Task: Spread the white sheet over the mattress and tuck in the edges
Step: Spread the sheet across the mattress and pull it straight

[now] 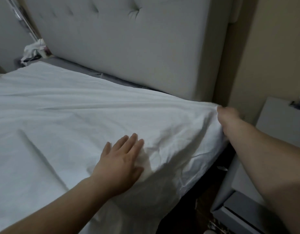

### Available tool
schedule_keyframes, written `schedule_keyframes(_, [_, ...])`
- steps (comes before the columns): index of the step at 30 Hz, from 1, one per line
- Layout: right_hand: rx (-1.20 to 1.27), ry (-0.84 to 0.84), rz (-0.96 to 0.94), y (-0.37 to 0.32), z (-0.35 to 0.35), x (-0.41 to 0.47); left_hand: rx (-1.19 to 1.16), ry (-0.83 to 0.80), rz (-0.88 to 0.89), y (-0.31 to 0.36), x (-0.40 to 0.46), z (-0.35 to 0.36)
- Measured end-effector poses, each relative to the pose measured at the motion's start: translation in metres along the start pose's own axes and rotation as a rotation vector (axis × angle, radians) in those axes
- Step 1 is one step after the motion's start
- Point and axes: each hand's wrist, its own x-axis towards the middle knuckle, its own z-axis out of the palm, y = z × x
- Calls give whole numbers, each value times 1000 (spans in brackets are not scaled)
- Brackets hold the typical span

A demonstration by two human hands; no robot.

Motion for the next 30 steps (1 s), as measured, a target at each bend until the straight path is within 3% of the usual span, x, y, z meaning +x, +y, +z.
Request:
schedule_keyframes(3, [-9,34,80,11,0,-45,-22,17,22,-2,-10,1])
schedule_keyframes(5, [-2,-6,20,17,4,-82,-38,76,38,-6,-18,1])
schedule_keyframes(12, [102,-557,-68,9,33,-209,22,51,-63,-13,-76,-21])
schedule_keyframes(20, [-39,-861,-39,20,62,-330,-69,34,-316,-36,-176,-17])
schedule_keyframes(30, [74,-671,-43,30,93,-348,-62,245,-346,-45,-219,10])
